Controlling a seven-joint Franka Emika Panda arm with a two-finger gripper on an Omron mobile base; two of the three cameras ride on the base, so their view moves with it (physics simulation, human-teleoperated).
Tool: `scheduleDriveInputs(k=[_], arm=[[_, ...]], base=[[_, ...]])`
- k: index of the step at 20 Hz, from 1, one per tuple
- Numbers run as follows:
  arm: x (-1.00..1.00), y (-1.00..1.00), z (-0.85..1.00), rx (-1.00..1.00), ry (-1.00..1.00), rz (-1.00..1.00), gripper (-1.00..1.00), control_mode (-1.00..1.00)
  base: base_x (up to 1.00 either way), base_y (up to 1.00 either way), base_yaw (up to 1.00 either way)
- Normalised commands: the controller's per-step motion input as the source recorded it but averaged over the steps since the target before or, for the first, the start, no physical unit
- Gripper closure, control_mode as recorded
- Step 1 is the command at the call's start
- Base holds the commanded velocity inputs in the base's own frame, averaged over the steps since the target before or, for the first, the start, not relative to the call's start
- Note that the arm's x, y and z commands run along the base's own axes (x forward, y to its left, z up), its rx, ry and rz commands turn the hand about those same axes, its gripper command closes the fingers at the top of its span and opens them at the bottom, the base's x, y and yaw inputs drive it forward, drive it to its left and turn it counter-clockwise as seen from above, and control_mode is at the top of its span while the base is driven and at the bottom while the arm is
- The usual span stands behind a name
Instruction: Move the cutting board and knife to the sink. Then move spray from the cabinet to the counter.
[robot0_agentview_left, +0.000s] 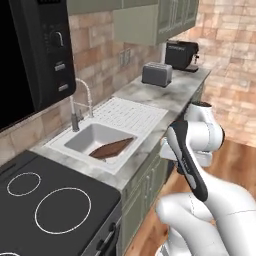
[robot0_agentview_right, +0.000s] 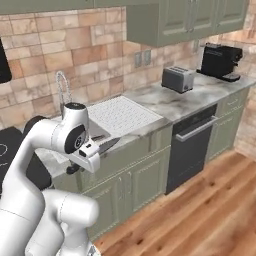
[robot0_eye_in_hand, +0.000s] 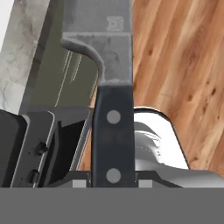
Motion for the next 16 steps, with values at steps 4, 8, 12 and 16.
scheduleDriveInputs(k=[4, 8, 12, 16], arm=[[0.00, 0.00, 0.00, 0.00, 0.00, 0.00, 1.00, 1.00], [0.00, 0.00, 0.00, 0.00, 0.00, 0.00, 1.00, 1.00], [0.00, 0.00, 0.00, 0.00, 0.00, 0.00, 1.00, 1.00], [0.00, 0.00, 0.00, 0.00, 0.00, 0.00, 1.00, 1.00]], base=[[0.72, -0.05, 0.45], [0.67, -0.06, 0.51], [0.49, -0.22, 0.48], [0.35, -0.31, 0.42]])
